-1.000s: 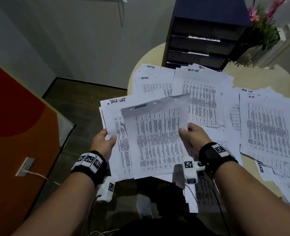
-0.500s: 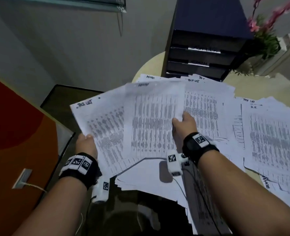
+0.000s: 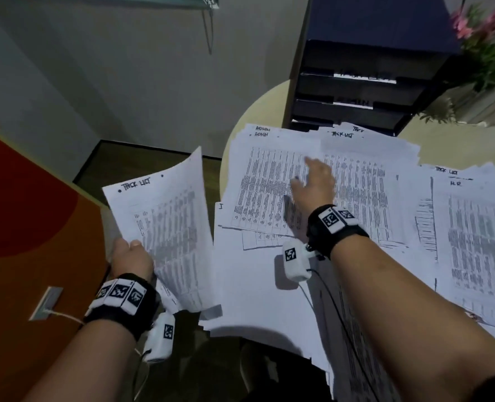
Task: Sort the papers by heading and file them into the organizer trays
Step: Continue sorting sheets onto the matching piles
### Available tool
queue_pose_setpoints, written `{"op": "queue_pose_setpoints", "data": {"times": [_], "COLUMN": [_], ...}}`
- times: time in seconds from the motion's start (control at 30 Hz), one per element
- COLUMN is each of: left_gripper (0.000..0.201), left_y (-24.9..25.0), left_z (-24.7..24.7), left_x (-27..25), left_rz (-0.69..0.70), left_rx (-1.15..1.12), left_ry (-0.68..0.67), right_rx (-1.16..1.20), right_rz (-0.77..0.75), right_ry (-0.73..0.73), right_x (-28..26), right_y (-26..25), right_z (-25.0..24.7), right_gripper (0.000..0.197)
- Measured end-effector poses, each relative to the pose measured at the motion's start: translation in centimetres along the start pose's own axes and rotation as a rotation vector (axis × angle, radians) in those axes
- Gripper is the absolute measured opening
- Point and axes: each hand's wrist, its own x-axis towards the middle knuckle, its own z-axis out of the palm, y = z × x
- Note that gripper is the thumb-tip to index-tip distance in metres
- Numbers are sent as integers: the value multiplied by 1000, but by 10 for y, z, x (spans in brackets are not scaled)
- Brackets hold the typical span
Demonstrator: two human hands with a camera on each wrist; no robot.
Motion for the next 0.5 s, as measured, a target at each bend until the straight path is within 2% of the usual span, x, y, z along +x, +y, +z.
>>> {"op": "queue_pose_setpoints", "data": {"times": [0.07,0.13,0.17,0.2,0.23,0.27,0.33,0.4,0.43,0.5], "left_gripper": [28,28,28,28,28,32,58,81,81,62], "left_y": [13,30,40,51,59,67,79,87,90,95], "left_z": [11,24,30,35,41,49,61,75,83,103], "left_x": [-11,-23,-31,-40,-46,-53,-68,-84,-91,-105], "left_rz": [49,104,129,152,178,192,206,279,349,548], "left_rx": [-27,-53,-74,-110,-153,-203,-320,-290,-196,29], "left_ry": [-31,-58,-78,-109,-146,-205,-403,-626,-688,-690], "right_rx": [212,440,492,470,444,396,306,287,305,335], "right_rz": [-18,85,128,131,113,92,102,144,159,201], "right_ry": [-258,-552,-644,-676,-658,-575,-315,-73,10,121], "right_x": [-26,-57,-69,-75,-80,-79,-73,-64,-61,-56], "right_y": [-13,-24,-26,-20,-16,-7,11,33,42,63], "right_z": [-5,-16,-22,-23,-28,-31,-44,-61,-70,-84], "right_gripper": [48,47,44,40,41,49,61,60,59,54]}}
